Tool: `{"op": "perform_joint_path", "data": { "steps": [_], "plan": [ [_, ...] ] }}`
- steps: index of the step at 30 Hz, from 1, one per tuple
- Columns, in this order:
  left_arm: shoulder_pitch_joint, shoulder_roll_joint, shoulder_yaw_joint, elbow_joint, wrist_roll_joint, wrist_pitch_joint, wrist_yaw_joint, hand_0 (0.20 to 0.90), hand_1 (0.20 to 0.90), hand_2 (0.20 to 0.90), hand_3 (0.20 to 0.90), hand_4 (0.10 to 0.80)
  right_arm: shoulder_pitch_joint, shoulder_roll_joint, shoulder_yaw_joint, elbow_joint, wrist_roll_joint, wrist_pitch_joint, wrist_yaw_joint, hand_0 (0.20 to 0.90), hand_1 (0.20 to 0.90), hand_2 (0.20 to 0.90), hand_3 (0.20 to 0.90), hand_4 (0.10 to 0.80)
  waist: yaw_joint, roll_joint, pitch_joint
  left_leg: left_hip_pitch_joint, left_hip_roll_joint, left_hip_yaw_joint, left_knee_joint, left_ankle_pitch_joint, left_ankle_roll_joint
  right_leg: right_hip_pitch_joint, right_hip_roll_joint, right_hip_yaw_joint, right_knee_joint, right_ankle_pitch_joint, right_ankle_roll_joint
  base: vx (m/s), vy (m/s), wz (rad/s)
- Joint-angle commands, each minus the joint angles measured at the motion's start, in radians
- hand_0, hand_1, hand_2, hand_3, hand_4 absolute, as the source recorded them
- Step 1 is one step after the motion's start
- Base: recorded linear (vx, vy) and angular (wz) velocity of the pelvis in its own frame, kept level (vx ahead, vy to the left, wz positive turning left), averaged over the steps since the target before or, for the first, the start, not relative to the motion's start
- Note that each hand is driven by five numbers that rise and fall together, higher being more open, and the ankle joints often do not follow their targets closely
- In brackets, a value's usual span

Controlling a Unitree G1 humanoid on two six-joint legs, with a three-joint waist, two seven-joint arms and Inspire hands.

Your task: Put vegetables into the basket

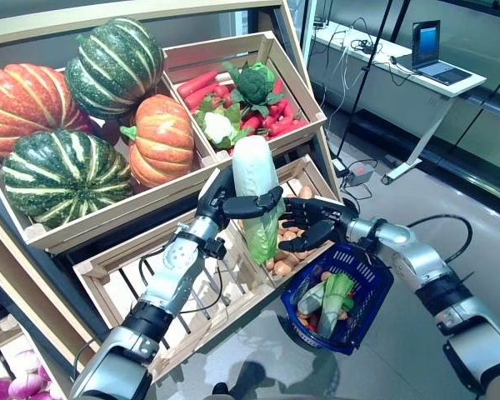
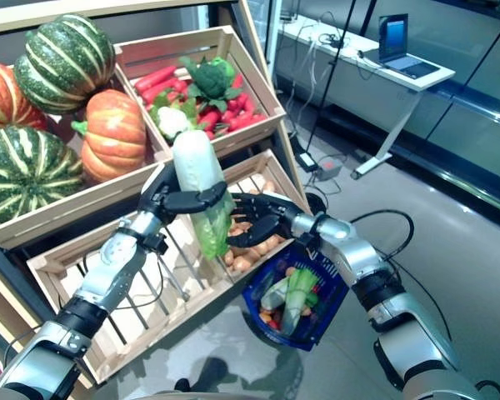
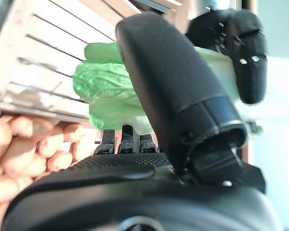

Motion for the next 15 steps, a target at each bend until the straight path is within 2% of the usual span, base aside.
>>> {"op": "perform_joint_path", "data": {
  "steps": [1,9,15],
  "plan": [
    [-0.147,-0.033,-0.051,-0.069,-0.044,-0.096,-0.020,0.300,0.300,0.300,0.300,0.400,-0.182,0.043,0.069,0.035,0.079,-0.037,0.115,0.900,0.900,0.900,0.900,0.800,0.020,0.009,-0.103,-0.002,0.037,-0.013,0.000,-0.024,-0.017,-0.059,-0.028,0.015,-0.001,0.115,-0.054,0.000,0.000,0.00],
    [-0.166,-0.065,-0.059,-0.058,-0.061,-0.111,-0.043,0.300,0.300,0.300,0.300,0.400,-0.176,0.164,0.036,0.133,0.212,0.039,0.091,0.900,0.900,0.900,0.900,0.800,0.036,0.016,-0.107,0.002,0.034,-0.024,0.000,-0.027,-0.015,-0.050,-0.029,0.010,-0.001,0.110,-0.057,0.000,0.000,0.00],
    [-0.182,-0.103,-0.066,-0.081,-0.105,-0.145,-0.001,0.300,0.300,0.300,0.300,0.400,-0.165,0.272,0.011,0.144,0.284,0.041,-0.052,0.900,0.900,0.900,0.900,0.800,0.038,0.023,-0.103,0.002,0.033,-0.027,0.000,-0.028,-0.014,-0.051,-0.027,0.013,-0.001,0.110,-0.060,0.000,0.000,0.00]
  ]
}}
